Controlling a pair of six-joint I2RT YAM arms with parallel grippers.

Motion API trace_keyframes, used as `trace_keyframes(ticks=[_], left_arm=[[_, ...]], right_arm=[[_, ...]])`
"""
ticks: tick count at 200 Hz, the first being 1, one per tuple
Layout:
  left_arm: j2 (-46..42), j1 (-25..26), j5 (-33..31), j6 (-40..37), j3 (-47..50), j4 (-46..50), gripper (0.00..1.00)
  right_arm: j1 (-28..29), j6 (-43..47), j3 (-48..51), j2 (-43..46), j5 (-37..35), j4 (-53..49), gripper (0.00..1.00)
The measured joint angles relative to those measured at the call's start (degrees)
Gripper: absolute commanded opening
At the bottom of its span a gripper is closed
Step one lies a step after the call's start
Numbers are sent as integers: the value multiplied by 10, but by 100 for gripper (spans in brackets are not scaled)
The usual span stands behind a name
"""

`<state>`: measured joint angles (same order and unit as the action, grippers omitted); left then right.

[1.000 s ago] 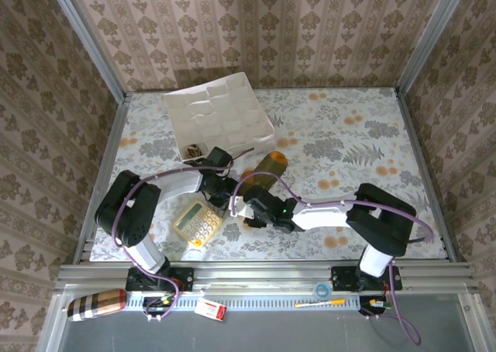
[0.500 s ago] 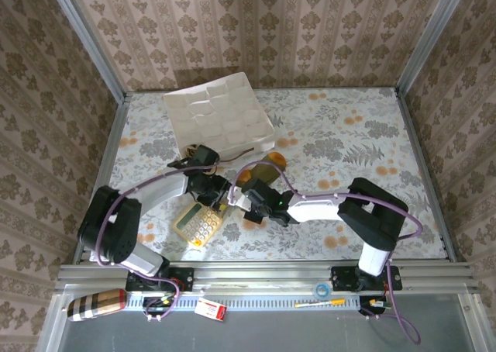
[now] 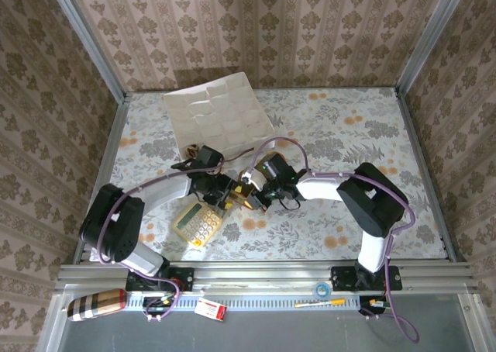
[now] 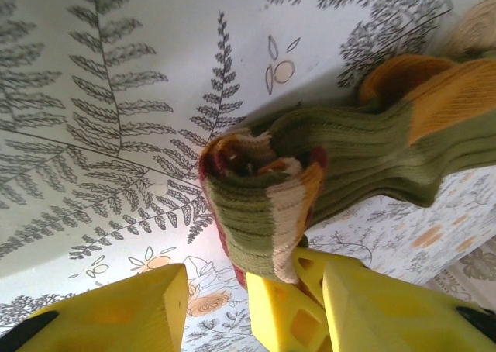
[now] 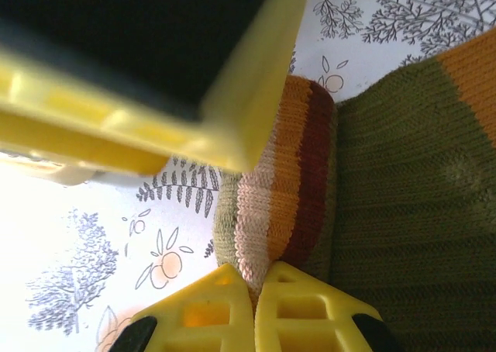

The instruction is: Roll the socks

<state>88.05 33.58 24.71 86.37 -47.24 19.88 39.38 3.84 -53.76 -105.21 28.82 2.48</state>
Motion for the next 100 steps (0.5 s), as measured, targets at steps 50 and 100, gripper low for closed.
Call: trace_keyframes(ticks=[50,100], left_arm=[[52,14,1,10,-9,-15,47],[84,14,-3,28,-33,-11,19]], right_arm=[[-37,-42,-34,-40,98,-30,0],[-52,-60,-56,-65,150,-52,0]])
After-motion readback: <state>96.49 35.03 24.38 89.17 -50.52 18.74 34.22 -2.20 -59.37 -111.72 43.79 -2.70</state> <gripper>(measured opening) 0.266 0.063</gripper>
